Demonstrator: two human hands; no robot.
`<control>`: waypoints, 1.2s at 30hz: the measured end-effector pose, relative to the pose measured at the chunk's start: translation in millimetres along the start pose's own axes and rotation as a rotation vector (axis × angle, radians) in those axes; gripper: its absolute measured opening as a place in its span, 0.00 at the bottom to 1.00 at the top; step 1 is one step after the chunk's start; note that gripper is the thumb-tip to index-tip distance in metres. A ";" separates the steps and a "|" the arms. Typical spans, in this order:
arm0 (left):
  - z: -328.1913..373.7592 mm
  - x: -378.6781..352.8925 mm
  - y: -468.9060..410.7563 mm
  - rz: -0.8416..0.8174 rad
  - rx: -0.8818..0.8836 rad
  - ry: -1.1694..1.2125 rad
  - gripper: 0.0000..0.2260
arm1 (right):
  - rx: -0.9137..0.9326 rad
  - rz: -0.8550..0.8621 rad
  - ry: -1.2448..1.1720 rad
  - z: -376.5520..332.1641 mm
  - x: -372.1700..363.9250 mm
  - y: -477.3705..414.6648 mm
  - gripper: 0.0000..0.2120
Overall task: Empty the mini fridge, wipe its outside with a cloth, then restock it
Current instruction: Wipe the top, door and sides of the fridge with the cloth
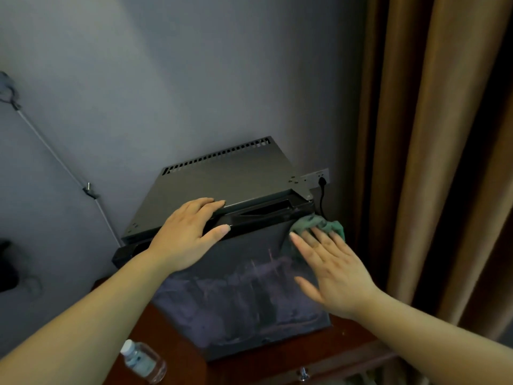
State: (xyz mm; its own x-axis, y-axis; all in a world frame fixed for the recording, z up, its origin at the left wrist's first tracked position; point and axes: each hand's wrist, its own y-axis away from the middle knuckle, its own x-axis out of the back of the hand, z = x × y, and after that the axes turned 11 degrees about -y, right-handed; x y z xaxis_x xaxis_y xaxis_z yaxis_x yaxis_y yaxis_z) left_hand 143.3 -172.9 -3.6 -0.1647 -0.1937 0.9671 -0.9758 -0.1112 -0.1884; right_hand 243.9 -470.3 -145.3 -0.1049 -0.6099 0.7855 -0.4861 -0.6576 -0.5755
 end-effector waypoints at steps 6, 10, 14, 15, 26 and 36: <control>1.1 -0.4 -0.8 0.002 0.020 -0.015 0.34 | 0.089 -0.057 -0.027 -4.5 -2.0 -10.4 0.39; 3.5 0.9 -1.4 0.001 0.039 -0.002 0.37 | 0.134 -0.090 -0.051 -1.3 -2.0 -17.6 0.37; 5.1 0.0 -1.5 0.000 0.049 -0.001 0.38 | 0.106 -0.078 -0.034 26.6 4.5 -4.0 0.37; 4.6 -0.5 -1.7 0.001 0.050 0.003 0.38 | 0.102 -0.075 -0.028 31.7 5.5 -1.9 0.37; -8.3 -1.1 -3.8 -0.014 -0.006 0.137 0.31 | 0.194 -0.118 -0.001 -25.4 -9.9 -31.3 0.38; -128.4 0.6 49.0 -0.070 -0.110 0.109 0.21 | 0.324 -0.189 -0.004 -149.4 -76.0 -80.2 0.38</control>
State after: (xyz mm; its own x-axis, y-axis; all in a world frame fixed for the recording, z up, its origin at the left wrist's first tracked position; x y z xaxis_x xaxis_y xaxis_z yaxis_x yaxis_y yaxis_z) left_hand 76.9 -53.3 9.7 -0.1050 -0.0813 0.9911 -0.9943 -0.0122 -0.1063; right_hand 161.2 -305.1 -124.9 -0.0362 -0.4655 0.8843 -0.1972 -0.8642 -0.4630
